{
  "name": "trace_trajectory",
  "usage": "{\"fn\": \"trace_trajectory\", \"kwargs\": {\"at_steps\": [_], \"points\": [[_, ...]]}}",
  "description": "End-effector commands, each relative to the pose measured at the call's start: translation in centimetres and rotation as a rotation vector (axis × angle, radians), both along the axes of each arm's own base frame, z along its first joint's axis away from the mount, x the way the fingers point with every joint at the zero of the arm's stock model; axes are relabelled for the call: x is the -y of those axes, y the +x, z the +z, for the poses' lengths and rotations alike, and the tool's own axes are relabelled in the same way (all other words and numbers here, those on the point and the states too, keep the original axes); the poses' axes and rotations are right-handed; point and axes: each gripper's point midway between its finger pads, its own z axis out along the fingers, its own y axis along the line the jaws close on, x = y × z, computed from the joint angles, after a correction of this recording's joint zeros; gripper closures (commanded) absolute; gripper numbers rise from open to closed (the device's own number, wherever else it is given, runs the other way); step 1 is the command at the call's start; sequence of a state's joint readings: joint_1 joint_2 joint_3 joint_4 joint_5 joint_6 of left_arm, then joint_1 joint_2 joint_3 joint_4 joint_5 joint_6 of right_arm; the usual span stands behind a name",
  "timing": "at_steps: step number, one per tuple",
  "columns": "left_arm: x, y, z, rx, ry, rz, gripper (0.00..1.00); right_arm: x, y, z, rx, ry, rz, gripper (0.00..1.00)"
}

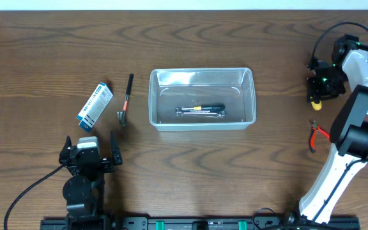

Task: Pack container
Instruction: 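Lower the right gripper and grasp the ratchet screwdriver, then carry the ratchet screwdriver into the container and open the gripper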

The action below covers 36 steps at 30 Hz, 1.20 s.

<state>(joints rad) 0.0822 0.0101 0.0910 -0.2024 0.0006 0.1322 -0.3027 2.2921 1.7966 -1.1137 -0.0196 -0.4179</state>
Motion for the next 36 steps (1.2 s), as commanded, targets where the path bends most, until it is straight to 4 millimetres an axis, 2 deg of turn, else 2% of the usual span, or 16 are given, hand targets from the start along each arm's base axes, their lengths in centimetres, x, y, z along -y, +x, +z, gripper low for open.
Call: {"fn": "trace_trajectory", "kwargs": {"at_steps": [1, 6, 11, 15, 20, 24, 28, 32, 36], "points": [[0.2, 0.0, -1.4, -0.031, 0.006, -0.009, 0.02, -1.4, 3.0, 4.9, 0.142, -0.020, 0.021, 0.98], [0.2, 0.0, -1.4, -0.031, 0.006, -0.009, 0.02, -4.6, 5.9, 10.9, 0.306, -0.009, 0.092, 0.97], [0.2, 0.0, -1.4, -0.031, 0.006, -0.009, 0.02, -10.1, 7.1, 17.6, 0.464, 0.017, 0.205, 0.97], [0.2, 0.0, -1.4, -0.031, 0.006, -0.009, 0.02, -15.7, 6.2, 21.8, 0.552, 0.030, 0.365, 0.97], [0.2, 0.0, -1.4, -0.031, 0.006, -0.009, 0.02, -23.3, 2.8, 24.7, 0.586, 0.051, 0.636, 0.96], [0.2, 0.0, -1.4, -0.031, 0.006, -0.009, 0.02, -28.0, 0.3, 24.5, 0.561, 0.058, 0.877, 0.92], [0.2, 0.0, -1.4, -0.031, 0.006, -0.009, 0.02, -32.0, -1.8, 22.6, 0.500, 0.082, 1.048, 0.91], [0.2, 0.0, -1.4, -0.031, 0.006, -0.009, 0.02, -34.8, -2.9, 20.0, 0.434, 0.099, 1.154, 0.91], [0.2, 0.0, -1.4, -0.031, 0.006, -0.009, 0.02, -36.3, -3.0, 16.4, 0.347, 0.112, 1.200, 0.90]]}}
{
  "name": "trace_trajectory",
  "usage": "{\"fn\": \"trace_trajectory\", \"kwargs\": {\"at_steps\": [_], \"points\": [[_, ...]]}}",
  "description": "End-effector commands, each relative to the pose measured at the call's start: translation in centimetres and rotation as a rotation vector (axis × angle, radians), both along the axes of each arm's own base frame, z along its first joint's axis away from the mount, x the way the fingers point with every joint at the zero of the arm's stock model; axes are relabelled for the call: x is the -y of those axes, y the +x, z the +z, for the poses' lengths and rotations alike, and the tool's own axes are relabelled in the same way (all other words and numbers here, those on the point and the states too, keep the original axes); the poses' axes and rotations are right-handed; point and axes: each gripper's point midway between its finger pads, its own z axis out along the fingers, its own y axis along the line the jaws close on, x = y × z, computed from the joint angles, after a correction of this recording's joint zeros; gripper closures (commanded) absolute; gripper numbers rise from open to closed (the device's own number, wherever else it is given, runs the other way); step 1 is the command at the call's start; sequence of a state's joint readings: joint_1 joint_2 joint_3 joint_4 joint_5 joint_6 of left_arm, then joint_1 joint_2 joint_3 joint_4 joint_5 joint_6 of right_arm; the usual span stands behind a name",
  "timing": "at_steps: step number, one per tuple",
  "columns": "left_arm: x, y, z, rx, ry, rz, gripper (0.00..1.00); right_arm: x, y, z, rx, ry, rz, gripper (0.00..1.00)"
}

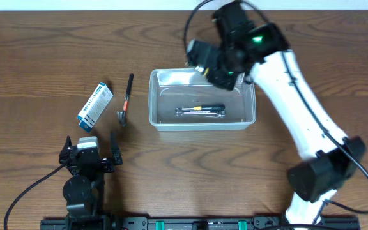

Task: Pack container
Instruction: 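Carry the ratchet screwdriver into the container and open the gripper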

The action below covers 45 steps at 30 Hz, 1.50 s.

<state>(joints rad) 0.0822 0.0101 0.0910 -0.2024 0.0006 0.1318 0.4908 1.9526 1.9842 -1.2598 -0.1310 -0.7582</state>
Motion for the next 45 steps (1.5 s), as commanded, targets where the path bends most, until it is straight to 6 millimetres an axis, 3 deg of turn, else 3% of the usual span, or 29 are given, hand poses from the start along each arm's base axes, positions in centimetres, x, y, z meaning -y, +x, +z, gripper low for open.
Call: {"fn": "trace_trajectory", "kwargs": {"at_steps": [1, 12, 15, 20, 24, 30, 34, 37, 41, 43, 45], "points": [[0.2, 0.0, -1.4, -0.031, 0.007, -0.009, 0.02, -1.1, 0.0, -3.8, -0.068, -0.046, 0.070, 0.90], [0.2, 0.0, -1.4, -0.031, 0.007, -0.009, 0.02, -0.5, 0.4, -15.3, -0.283, -0.175, 0.068, 0.89], [0.2, 0.0, -1.4, -0.031, 0.007, -0.009, 0.02, -0.2, 0.4, -17.4, -0.310, -0.206, 0.057, 0.89], [0.2, 0.0, -1.4, -0.031, 0.007, -0.009, 0.02, -0.2, 0.5, -18.5, -0.325, -0.209, 0.032, 0.87], [0.2, 0.0, -1.4, -0.031, 0.007, -0.009, 0.02, -0.2, 0.6, -18.5, -0.324, -0.208, 0.024, 0.67], [0.2, 0.0, -1.4, -0.031, 0.007, -0.009, 0.02, -0.4, 0.8, -18.3, -0.324, -0.198, -0.027, 0.60], [0.2, 0.0, -1.4, -0.031, 0.007, -0.009, 0.02, -0.9, 1.5, -17.1, -0.304, -0.168, -0.072, 0.57], [0.2, 0.0, -1.4, -0.031, 0.007, -0.009, 0.02, -1.5, 2.3, -14.8, -0.260, -0.130, -0.084, 0.51], [0.2, 0.0, -1.4, -0.031, 0.007, -0.009, 0.02, -2.1, 3.4, -10.1, -0.171, -0.063, -0.116, 0.50], [0.2, 0.0, -1.4, -0.031, 0.007, -0.009, 0.02, -1.7, 3.7, -7.6, -0.125, -0.046, -0.162, 0.51], [0.2, 0.0, -1.4, -0.031, 0.007, -0.009, 0.02, -0.1, 4.2, -4.8, -0.063, -0.058, -0.263, 0.51]]}}
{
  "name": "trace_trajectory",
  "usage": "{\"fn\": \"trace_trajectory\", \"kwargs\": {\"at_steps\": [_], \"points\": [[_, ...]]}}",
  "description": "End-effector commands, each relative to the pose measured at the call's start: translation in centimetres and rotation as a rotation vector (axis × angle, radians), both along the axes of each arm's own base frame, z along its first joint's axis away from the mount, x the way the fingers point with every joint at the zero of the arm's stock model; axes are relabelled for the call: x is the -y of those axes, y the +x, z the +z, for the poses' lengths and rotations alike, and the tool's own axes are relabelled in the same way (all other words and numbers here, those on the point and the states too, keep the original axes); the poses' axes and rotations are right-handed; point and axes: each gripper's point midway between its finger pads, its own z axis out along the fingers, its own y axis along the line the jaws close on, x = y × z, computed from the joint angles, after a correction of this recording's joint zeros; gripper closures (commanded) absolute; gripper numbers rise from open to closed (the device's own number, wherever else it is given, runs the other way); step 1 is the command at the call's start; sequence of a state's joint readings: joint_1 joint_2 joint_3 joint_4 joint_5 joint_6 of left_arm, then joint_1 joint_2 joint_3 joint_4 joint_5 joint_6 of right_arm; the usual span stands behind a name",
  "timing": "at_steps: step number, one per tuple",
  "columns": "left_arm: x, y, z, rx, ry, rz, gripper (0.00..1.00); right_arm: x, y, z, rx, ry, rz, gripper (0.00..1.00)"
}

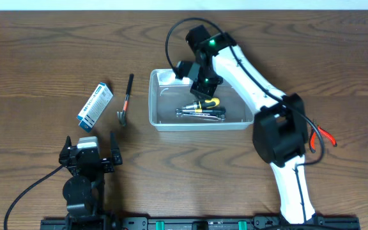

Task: Pack container
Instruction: 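Carry the ratchet screwdriver into the container and open the gripper, then move the right gripper over the red-handled pliers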

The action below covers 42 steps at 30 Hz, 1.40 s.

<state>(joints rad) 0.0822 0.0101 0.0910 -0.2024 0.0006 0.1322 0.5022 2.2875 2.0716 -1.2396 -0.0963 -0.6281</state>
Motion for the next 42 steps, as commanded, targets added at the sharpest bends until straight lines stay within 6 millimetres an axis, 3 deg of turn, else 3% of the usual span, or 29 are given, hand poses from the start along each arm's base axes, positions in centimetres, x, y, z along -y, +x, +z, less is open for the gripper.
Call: {"fn": "trace_trajectory", "kwargs": {"at_steps": [1, 4, 10, 11, 12, 17, 21, 24, 27, 37, 41, 42], "points": [[0.2, 0.0, -1.4, -0.031, 0.006, -0.009, 0.02, 2.4, 1.6, 8.5, 0.188, 0.017, -0.198, 0.50], [0.2, 0.0, -1.4, -0.031, 0.006, -0.009, 0.02, 6.1, 1.0, 11.7, 0.222, -0.018, -0.368, 0.44], [0.2, 0.0, -1.4, -0.031, 0.006, -0.009, 0.02, 13.1, -1.2, 15.7, 0.154, 0.042, -0.688, 0.38], [0.2, 0.0, -1.4, -0.031, 0.006, -0.009, 0.02, 14.1, -1.3, 16.5, 0.153, 0.079, -0.720, 0.25], [0.2, 0.0, -1.4, -0.031, 0.006, -0.009, 0.02, 15.0, -1.3, 17.3, 0.159, 0.106, -0.747, 0.01], [0.2, 0.0, -1.4, -0.031, 0.006, -0.009, 0.02, 20.4, -2.0, 20.1, 0.219, 0.133, -0.874, 0.01], [0.2, 0.0, -1.4, -0.031, 0.006, -0.009, 0.02, 23.7, -3.1, 20.5, 0.227, 0.126, -0.961, 0.01], [0.2, 0.0, -1.4, -0.031, 0.006, -0.009, 0.02, 25.8, -4.0, 19.3, 0.201, 0.112, -1.040, 0.01], [0.2, 0.0, -1.4, -0.031, 0.006, -0.009, 0.02, 27.3, -4.7, 16.8, 0.170, 0.102, -1.095, 0.01], [0.2, 0.0, -1.4, -0.031, 0.006, -0.009, 0.02, 31.6, -10.7, 3.7, -0.070, 0.067, -1.426, 0.01], [0.2, 0.0, -1.4, -0.031, 0.006, -0.009, 0.02, 32.5, -13.3, 0.1, -0.140, 0.039, -1.483, 0.02], [0.2, 0.0, -1.4, -0.031, 0.006, -0.009, 0.02, 32.7, -13.7, -0.6, -0.148, 0.038, -1.498, 0.06]]}}
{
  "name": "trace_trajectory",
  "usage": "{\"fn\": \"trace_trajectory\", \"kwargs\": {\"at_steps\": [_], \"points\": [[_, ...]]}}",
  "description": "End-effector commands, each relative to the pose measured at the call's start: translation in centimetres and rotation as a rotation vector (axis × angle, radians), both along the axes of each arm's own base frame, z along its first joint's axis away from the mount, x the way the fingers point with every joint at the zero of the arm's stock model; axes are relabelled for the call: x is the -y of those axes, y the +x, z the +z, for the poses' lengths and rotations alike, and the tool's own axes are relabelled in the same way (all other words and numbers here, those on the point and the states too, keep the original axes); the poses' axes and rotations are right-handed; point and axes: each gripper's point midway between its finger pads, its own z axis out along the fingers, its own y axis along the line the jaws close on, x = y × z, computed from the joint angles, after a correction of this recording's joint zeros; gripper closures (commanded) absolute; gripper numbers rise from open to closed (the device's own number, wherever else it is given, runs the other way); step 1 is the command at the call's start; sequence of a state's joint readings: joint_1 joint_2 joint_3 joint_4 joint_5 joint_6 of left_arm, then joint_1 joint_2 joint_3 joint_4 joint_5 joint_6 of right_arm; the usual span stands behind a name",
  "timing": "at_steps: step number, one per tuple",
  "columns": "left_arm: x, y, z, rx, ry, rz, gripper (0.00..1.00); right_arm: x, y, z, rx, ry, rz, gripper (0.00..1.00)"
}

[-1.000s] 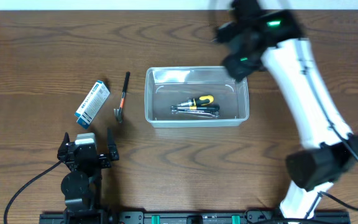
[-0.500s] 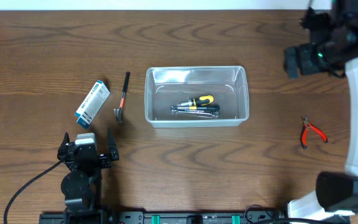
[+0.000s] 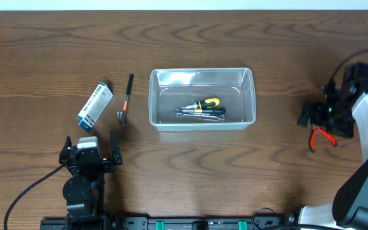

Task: Pack container
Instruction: 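Move the right gripper over the red-handled pliers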

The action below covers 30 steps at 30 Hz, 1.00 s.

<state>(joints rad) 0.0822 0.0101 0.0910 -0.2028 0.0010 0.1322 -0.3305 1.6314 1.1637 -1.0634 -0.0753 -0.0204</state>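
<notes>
A clear plastic container [image 3: 201, 78] stands mid-table. Inside it lie a yellow-handled screwdriver [image 3: 203, 103] and a dark tool [image 3: 204, 113], touching each other. Left of the container are a small hammer [image 3: 126, 101] and a blue-and-white box [image 3: 95, 106]. Red-handled pliers [image 3: 320, 135] lie at the far right. My right gripper [image 3: 317, 119] hovers just above the pliers, looks open, and holds nothing. At the front left my left gripper [image 3: 89, 143] rests open and empty, below the box.
The right arm's white links run down the right edge to its base at the front. A black cable [image 3: 30, 188] trails from the left arm toward the front left corner.
My right gripper was inside the container beside the screwdriver. It is now at the far right over the red pliers, and the screwdriver stays in the container.
My right gripper was at the far right on a yellow-handled screwdriver, with only a dark tool in the container. Then it was over the container's back edge, then inside with the screwdriver laid down. Now it is back at the right; the left arm never moved.
</notes>
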Motion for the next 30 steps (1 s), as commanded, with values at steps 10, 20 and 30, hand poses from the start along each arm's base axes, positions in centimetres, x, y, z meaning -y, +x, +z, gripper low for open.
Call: {"fn": "trace_trajectory", "kwargs": {"at_steps": [10, 20, 30], "points": [[0.1, 0.0, -1.4, -0.030, 0.006, -0.009, 0.02, 1.3, -1.8, -1.8, -0.018, -0.034, -0.093, 0.14], [0.1, 0.0, -1.4, -0.030, 0.006, -0.009, 0.02, 1.5, -2.1, -3.9, 0.000, -0.055, -0.094, 0.17], [0.1, 0.0, -1.4, -0.030, 0.006, -0.009, 0.02, 2.4, -1.9, -5.7, 0.039, -0.115, -0.098, 0.14]]}}
